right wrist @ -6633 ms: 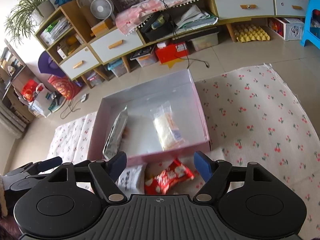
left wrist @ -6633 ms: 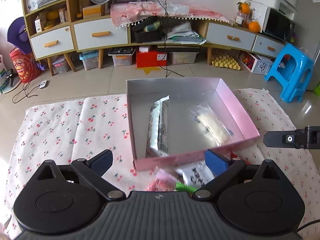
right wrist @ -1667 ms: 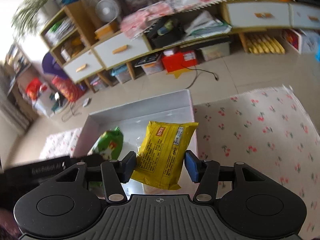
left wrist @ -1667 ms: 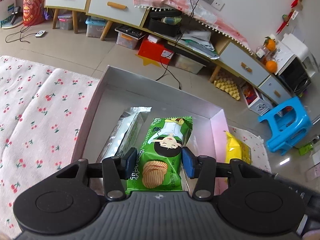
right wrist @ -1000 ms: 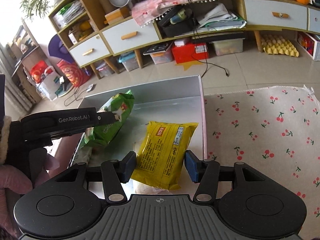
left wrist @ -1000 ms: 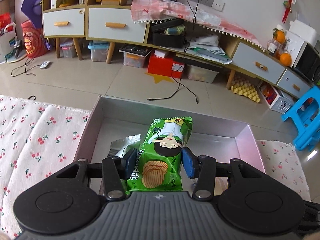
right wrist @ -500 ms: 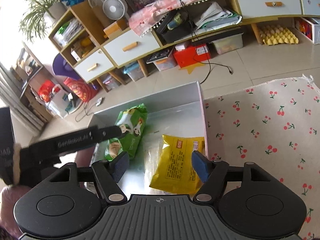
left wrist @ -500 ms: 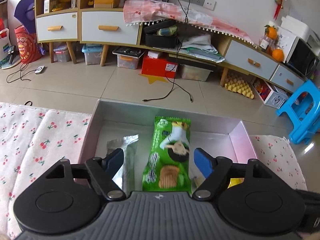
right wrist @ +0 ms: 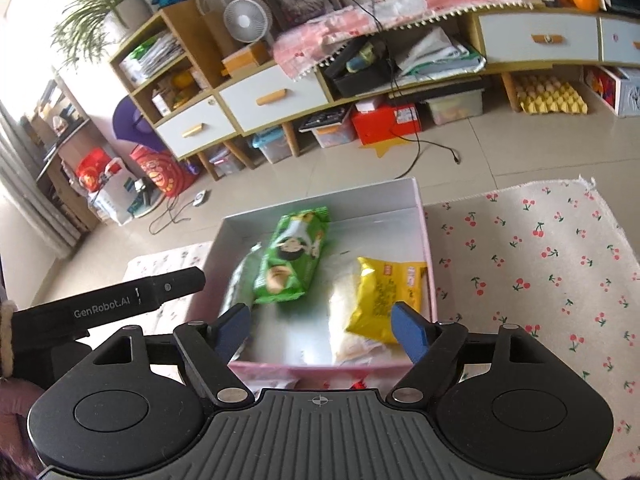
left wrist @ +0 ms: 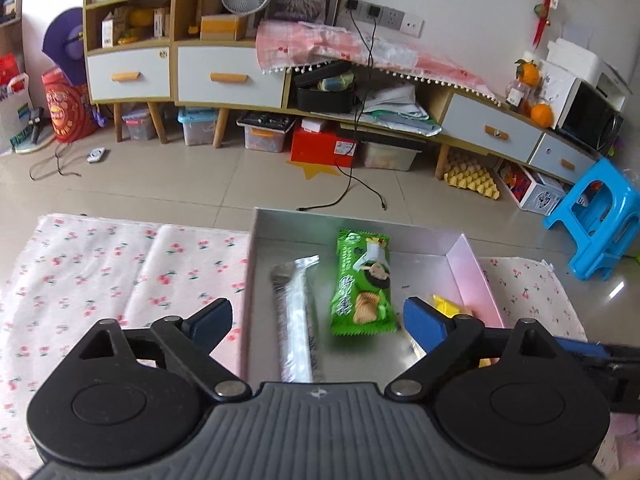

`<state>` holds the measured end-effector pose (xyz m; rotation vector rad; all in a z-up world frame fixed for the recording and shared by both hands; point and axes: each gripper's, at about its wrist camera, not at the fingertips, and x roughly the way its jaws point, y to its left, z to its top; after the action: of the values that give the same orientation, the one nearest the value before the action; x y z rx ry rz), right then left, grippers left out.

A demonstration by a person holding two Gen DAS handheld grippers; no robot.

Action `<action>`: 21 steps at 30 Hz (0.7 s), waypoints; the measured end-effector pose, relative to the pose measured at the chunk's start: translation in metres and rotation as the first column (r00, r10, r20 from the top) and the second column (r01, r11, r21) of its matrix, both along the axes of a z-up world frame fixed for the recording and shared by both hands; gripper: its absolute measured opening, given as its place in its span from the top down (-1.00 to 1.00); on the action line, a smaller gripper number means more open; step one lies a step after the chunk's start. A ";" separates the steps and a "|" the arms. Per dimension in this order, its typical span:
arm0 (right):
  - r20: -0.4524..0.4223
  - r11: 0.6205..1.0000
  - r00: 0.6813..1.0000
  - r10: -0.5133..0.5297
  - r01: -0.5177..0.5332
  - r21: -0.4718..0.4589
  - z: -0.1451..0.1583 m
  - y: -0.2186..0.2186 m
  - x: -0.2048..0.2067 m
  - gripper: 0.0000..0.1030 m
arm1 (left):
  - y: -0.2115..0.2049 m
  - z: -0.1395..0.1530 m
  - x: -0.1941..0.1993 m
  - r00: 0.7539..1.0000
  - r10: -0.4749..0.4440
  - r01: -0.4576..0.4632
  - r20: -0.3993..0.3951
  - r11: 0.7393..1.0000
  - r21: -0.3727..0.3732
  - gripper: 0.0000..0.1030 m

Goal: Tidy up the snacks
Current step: 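Lower both packets into the pink box and open both grippers, then move both open grippers back to the remaining snacks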

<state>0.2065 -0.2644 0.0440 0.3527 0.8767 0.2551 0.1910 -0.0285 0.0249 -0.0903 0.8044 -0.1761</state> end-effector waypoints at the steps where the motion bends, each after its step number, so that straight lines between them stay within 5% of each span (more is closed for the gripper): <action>1: 0.003 1.000 1.000 0.005 -0.005 -0.008 0.003 0.003 -0.003 -0.59 | 0.001 0.001 -0.004 1.000 -0.004 0.004 0.007 1.000 0.007 -0.83; 21: 0.012 0.996 0.999 0.049 -0.048 -0.070 0.014 0.042 -0.068 -0.72 | 0.031 -0.001 -0.068 0.995 -0.085 0.076 0.060 0.988 0.137 -0.99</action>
<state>0.1383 -0.2220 0.0579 0.2652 0.8795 0.2708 0.1228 0.0022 0.0239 0.0752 0.7527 -0.1997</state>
